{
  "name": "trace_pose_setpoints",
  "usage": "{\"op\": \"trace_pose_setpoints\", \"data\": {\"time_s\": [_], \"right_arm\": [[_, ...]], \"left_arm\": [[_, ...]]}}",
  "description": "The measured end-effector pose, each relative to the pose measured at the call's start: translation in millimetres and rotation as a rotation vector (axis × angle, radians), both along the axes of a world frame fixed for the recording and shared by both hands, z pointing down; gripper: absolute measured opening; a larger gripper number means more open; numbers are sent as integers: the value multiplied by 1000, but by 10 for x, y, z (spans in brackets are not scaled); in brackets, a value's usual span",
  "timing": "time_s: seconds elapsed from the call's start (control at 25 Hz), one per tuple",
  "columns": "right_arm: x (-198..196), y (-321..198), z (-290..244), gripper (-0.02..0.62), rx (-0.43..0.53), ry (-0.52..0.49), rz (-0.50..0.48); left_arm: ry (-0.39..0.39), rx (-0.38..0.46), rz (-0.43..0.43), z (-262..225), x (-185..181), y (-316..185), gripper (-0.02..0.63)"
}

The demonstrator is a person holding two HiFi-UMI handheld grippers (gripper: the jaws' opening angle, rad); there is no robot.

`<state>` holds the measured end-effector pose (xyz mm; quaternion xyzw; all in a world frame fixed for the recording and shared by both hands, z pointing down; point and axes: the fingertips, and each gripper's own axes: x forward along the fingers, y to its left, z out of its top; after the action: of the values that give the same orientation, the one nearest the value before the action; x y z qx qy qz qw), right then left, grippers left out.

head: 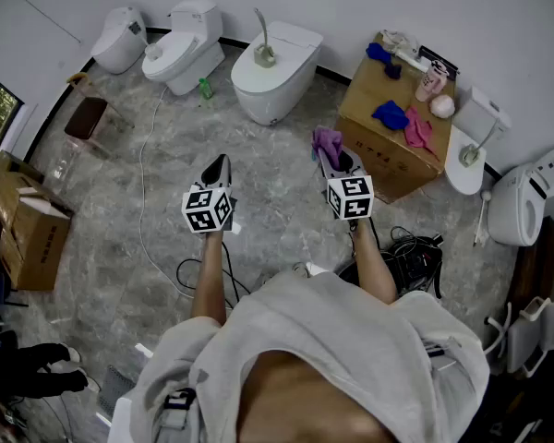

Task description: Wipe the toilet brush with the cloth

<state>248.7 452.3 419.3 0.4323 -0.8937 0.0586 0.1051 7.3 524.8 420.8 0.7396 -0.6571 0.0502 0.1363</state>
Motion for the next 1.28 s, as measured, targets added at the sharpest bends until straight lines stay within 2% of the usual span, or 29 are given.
{"op": "trace_pose_setpoints", "data": {"time_s": [0.68,1.04,1.28], "right_arm": [[167,-137,41,101,-18,-13,-18],[294,-255,244,101,-49,2,-61],[260,-372,313,101,-60,-2,-77]], "left_arm": [[-9,-10,-10,10,220,-154,20],[6,-41,-29,216,507,-223,20],[1,-63,-31,306,534,-325,20]]}}
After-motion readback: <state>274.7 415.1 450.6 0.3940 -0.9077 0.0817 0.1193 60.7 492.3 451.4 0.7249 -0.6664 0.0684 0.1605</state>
